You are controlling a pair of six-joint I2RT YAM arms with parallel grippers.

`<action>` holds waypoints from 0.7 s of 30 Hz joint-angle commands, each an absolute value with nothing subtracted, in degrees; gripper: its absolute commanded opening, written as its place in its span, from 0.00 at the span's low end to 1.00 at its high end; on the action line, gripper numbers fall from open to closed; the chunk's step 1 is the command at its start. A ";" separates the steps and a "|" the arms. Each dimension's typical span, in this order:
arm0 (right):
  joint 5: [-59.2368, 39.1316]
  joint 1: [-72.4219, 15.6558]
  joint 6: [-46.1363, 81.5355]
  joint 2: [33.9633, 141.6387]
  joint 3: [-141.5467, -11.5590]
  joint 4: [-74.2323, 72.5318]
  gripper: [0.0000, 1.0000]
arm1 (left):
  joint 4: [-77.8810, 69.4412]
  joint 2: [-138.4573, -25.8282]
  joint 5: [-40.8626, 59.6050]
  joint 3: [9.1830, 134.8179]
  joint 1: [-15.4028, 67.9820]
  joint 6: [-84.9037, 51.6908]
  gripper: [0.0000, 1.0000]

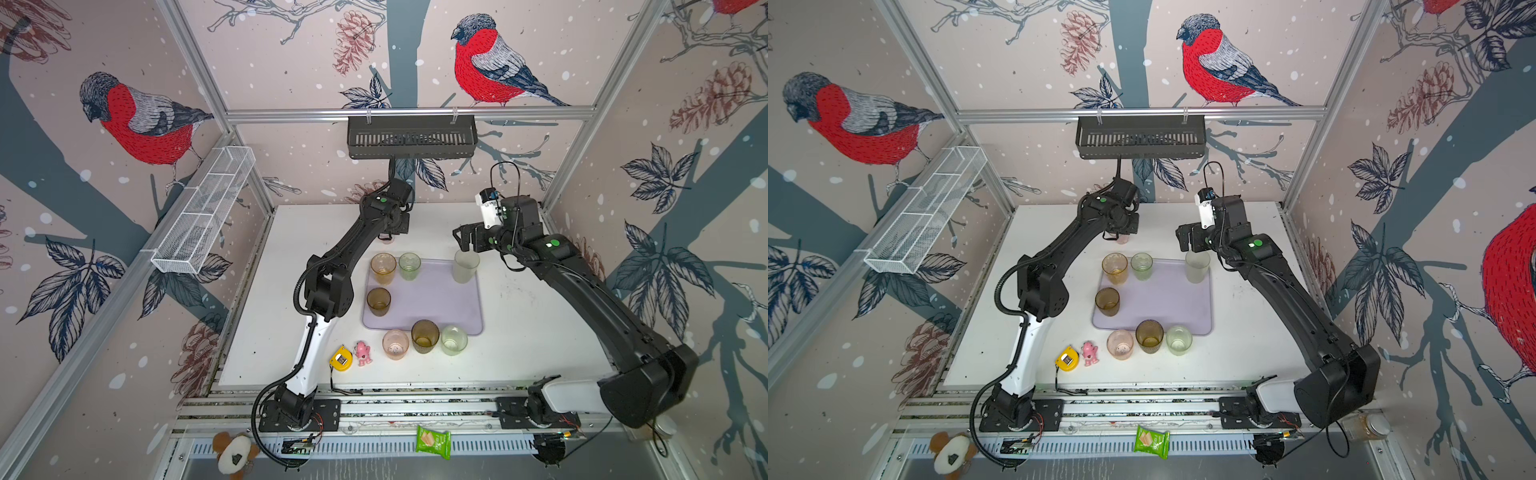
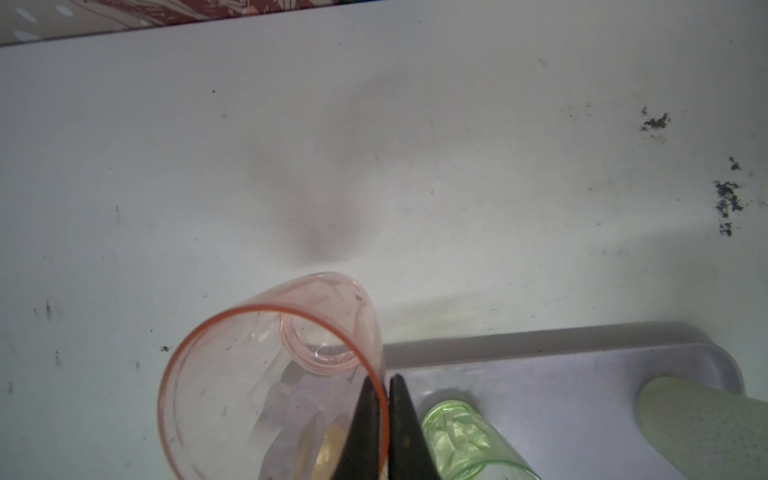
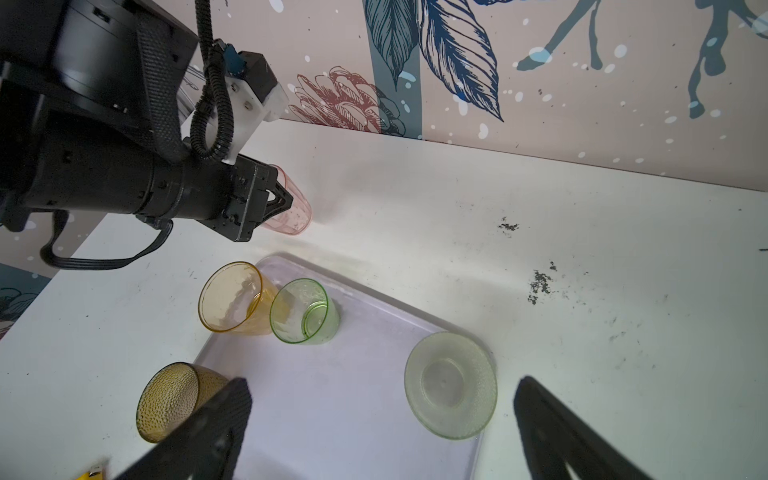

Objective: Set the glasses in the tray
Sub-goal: 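Close the left gripper on the pink glass rim and lift it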

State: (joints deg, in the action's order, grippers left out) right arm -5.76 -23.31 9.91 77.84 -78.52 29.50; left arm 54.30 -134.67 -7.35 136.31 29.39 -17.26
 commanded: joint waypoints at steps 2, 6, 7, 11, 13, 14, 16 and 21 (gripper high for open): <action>-4.28 -22.85 9.68 77.34 -78.57 28.38 1.00 | 51.70 -133.10 -6.16 136.86 30.39 -12.57 0.00; -3.88 -21.93 9.96 76.87 -78.34 28.61 1.00 | 50.98 -132.66 -6.14 136.76 31.79 -9.36 0.00; -3.82 -21.61 10.01 76.59 -78.16 28.50 1.00 | 50.89 -132.59 -6.37 136.80 32.20 -8.49 0.00; -3.52 -20.31 10.23 75.91 -77.71 28.48 1.00 | 50.62 -132.30 -6.55 136.82 33.36 -6.19 0.00; -3.51 -19.36 10.44 75.62 -77.38 28.55 1.00 | 50.83 -132.04 -6.59 136.69 33.91 -5.21 0.00; -3.52 -18.84 10.47 75.41 -77.22 28.48 1.00 | 50.88 -131.95 -6.64 136.65 34.21 -4.66 0.00; -3.44 -17.99 10.55 74.99 -76.84 28.56 1.00 | 50.76 -131.65 -6.46 136.28 34.76 -3.74 0.00; -2.73 -16.71 10.79 74.53 -76.48 29.01 1.00 | 50.36 -130.85 -5.11 135.72 35.73 -2.32 0.00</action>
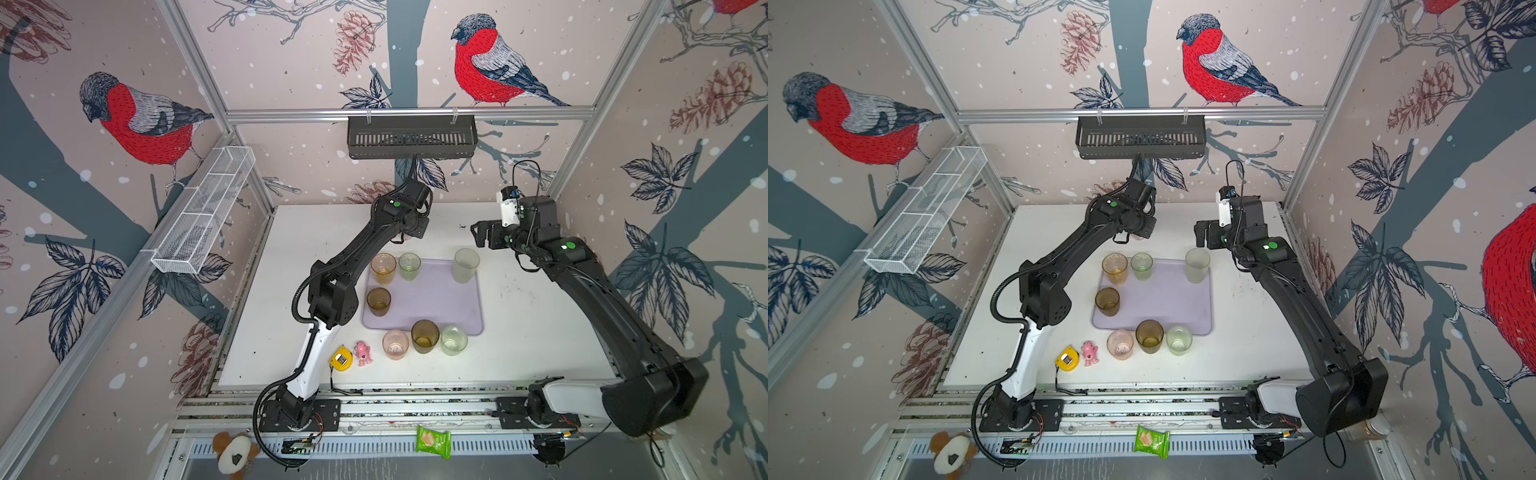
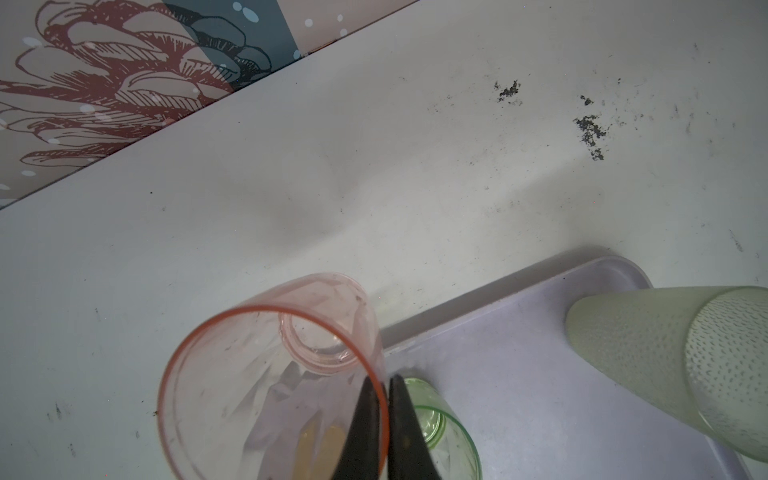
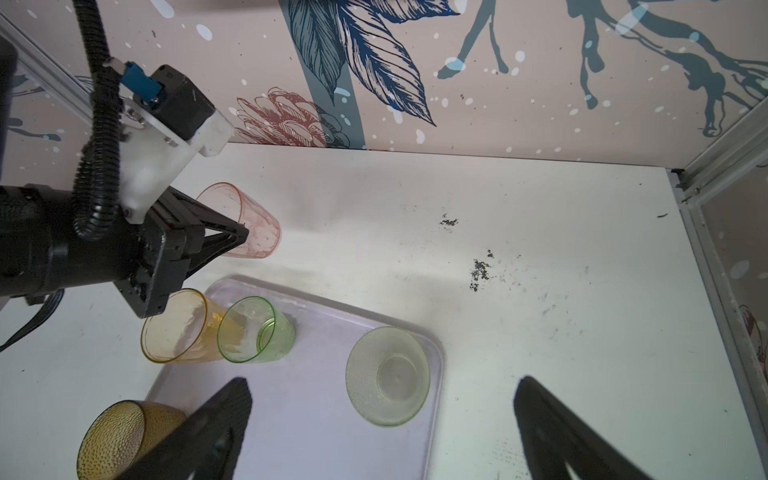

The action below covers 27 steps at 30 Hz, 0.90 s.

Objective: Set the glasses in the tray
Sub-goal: 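Carry the pink glass over the tray while the right gripper draws back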

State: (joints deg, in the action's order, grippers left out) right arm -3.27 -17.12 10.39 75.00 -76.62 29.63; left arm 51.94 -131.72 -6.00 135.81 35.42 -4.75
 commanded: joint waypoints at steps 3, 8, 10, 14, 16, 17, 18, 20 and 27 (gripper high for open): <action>-2.33 -16.57 10.88 74.45 -76.64 29.09 1.00 | 50.10 -130.43 -3.61 135.54 36.29 -1.05 0.00; 0.22 -16.39 10.94 73.35 -76.90 28.70 1.00 | 49.66 -129.41 -0.97 134.51 37.74 1.46 0.00; 1.11 -16.34 10.97 72.97 -77.00 28.74 1.00 | 49.57 -129.21 -0.51 133.96 38.26 2.22 0.00; 2.26 -16.26 11.05 72.20 -76.73 28.68 1.00 | 49.20 -129.07 1.11 133.20 39.23 2.86 0.00; 3.24 -16.25 11.22 72.07 -76.43 28.40 1.00 | 48.92 -129.10 1.59 132.91 39.94 3.46 0.00; 3.77 -16.17 11.33 72.07 -76.23 28.18 1.00 | 48.78 -129.14 1.88 132.81 40.20 3.59 0.00; 4.18 -16.17 11.34 70.36 -75.99 27.84 1.00 | 48.82 -129.18 2.25 132.80 40.49 3.69 0.00; 4.84 -15.95 11.33 69.62 -75.70 27.57 1.00 | 48.78 -129.12 2.72 132.48 40.99 3.85 0.00; 4.66 -14.95 11.62 69.28 -75.33 27.65 1.00 | 48.44 -128.50 3.52 130.14 42.43 4.75 0.00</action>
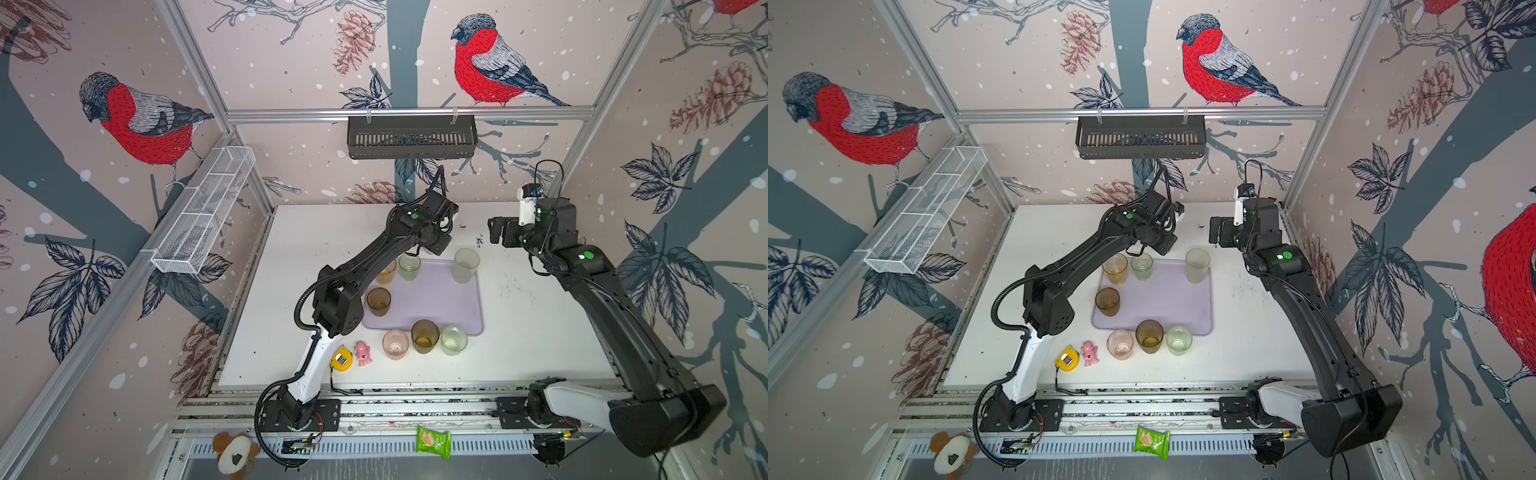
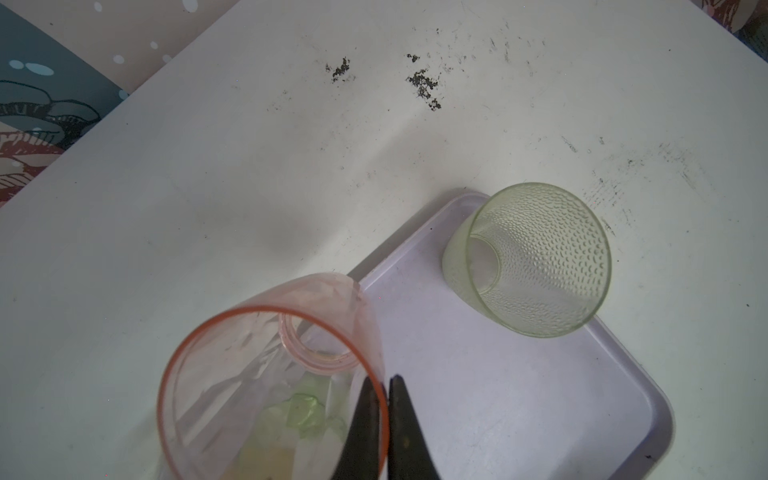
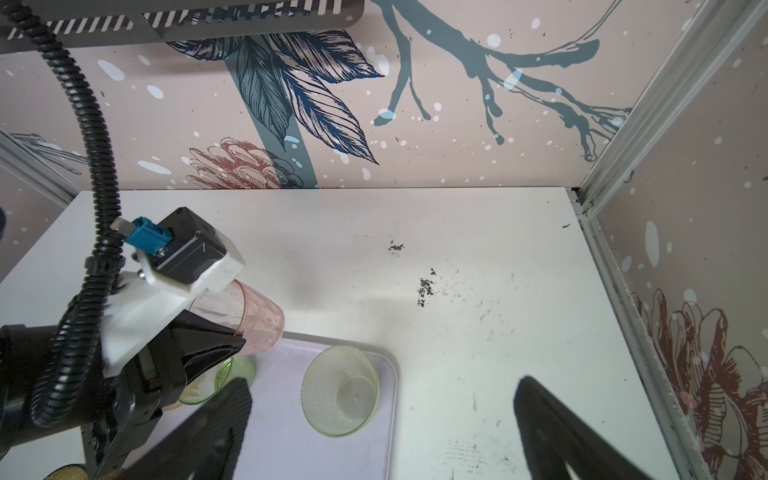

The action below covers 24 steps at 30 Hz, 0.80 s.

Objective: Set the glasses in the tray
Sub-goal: 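Carry the pink glass over the tray while the right gripper draws back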

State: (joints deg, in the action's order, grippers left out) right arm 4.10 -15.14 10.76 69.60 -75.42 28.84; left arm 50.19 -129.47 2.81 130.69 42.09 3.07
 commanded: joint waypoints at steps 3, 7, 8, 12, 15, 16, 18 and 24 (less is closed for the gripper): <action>4.74 -14.77 11.62 69.30 -75.46 27.59 1.00 | 48.34 -128.12 3.34 129.00 43.02 5.22 0.00; 4.79 -14.66 11.69 69.38 -75.62 27.51 1.00 | 47.99 -127.57 3.78 127.36 43.61 5.84 0.00; 4.80 -14.68 11.75 69.41 -75.61 27.59 1.00 | 47.91 -127.53 3.74 127.03 43.76 5.95 0.00; 4.72 -14.59 11.78 69.42 -75.76 27.69 1.00 | 47.65 -127.63 3.91 125.81 44.20 6.41 0.00; 4.82 -14.52 11.86 69.43 -75.93 27.73 1.00 | 47.47 -127.75 4.17 125.31 44.56 6.59 0.00; 4.83 -14.55 11.89 69.41 -76.00 27.71 1.00 | 47.38 -127.87 4.26 125.16 44.65 6.59 0.00; 4.91 -14.55 11.95 69.41 -76.03 27.73 1.00 | 47.39 -127.94 4.39 124.83 44.89 6.68 0.00; 5.08 -14.46 11.88 69.43 -76.11 27.71 1.00 | 46.99 -128.18 3.98 123.08 45.33 6.93 0.00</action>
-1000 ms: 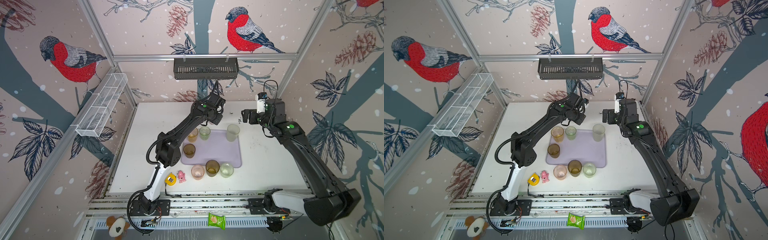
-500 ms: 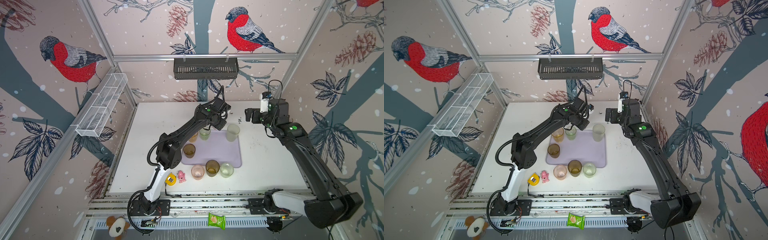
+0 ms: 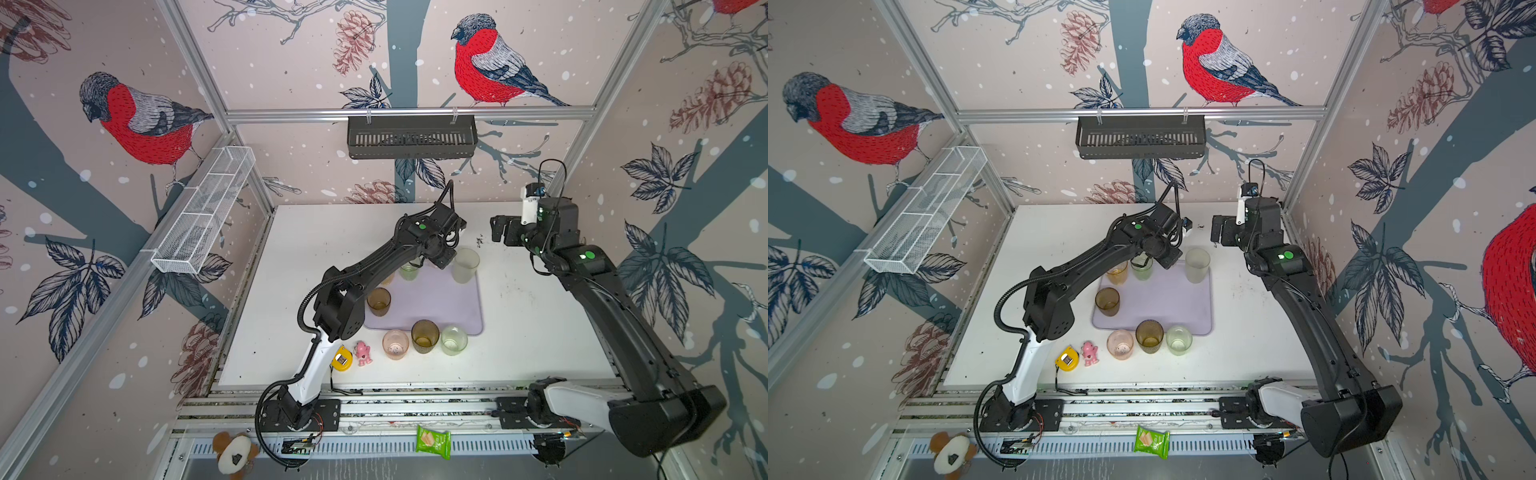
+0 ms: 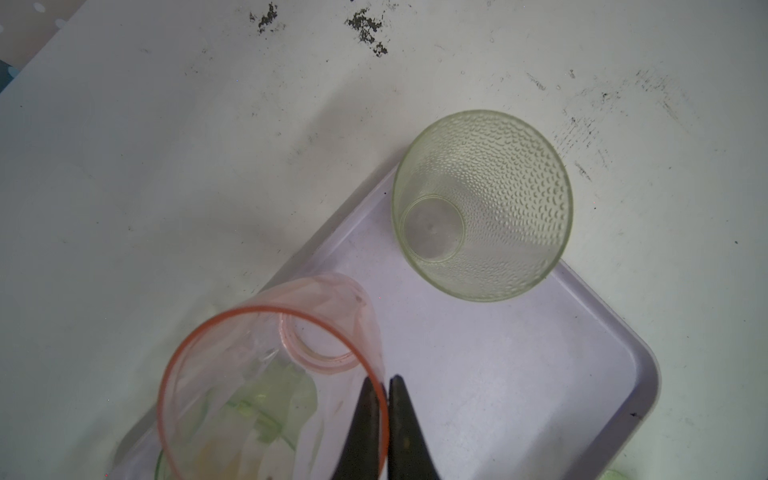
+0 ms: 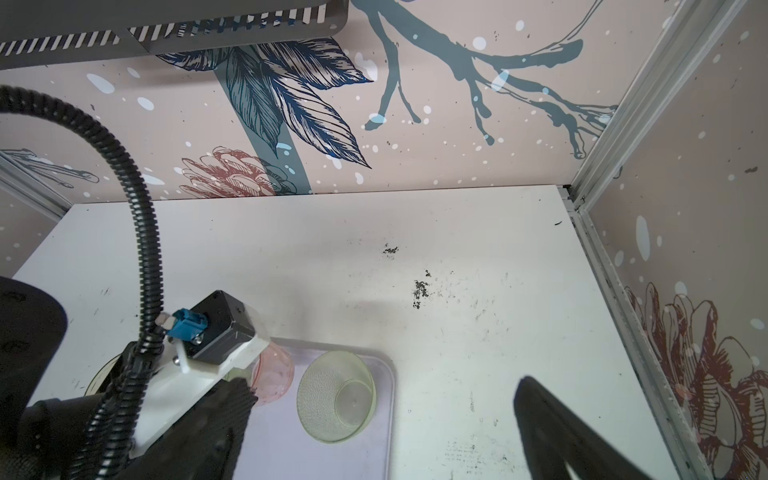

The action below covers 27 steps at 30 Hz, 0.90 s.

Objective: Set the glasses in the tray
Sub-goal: 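Carry the pink glass over the tray while the right gripper draws back, then lower the pink glass onto the tray beside the pale green glass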

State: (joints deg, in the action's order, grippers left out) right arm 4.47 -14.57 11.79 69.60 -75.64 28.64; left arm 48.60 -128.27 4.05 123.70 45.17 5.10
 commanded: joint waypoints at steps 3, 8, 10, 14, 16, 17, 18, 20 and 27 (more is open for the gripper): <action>5.01 -14.50 12.04 69.53 -76.11 27.66 1.00 | 46.87 -128.57 3.57 122.29 45.44 7.20 0.00; 5.27 -14.49 12.11 69.51 -76.05 27.67 1.00 | 47.11 -129.17 3.77 121.57 45.79 7.21 0.00; 5.34 -14.50 12.06 69.51 -76.03 27.67 1.00 | 47.02 -129.51 3.78 121.29 45.96 7.21 0.00; 5.46 -14.50 12.08 69.50 -76.03 27.54 1.00 | 46.68 -130.23 3.69 121.27 46.14 7.21 0.00; 5.66 -14.50 11.99 69.50 -76.03 27.56 1.00 | 46.58 -130.54 3.77 121.29 46.14 7.21 0.00; 5.71 -14.50 12.04 69.37 -75.99 27.53 1.00 | 46.51 -130.68 3.78 121.26 46.14 7.21 0.00; 5.69 -14.50 12.00 69.43 -75.95 27.50 1.00 | 46.50 -130.92 3.78 121.27 46.23 7.21 0.00; 5.83 -14.46 11.98 69.31 -75.86 27.58 1.00 | 46.50 -131.27 3.69 121.29 46.31 7.21 0.00; 6.03 -14.15 11.96 68.86 -75.38 27.51 1.00 | 46.11 -132.37 3.35 121.19 46.68 7.12 0.00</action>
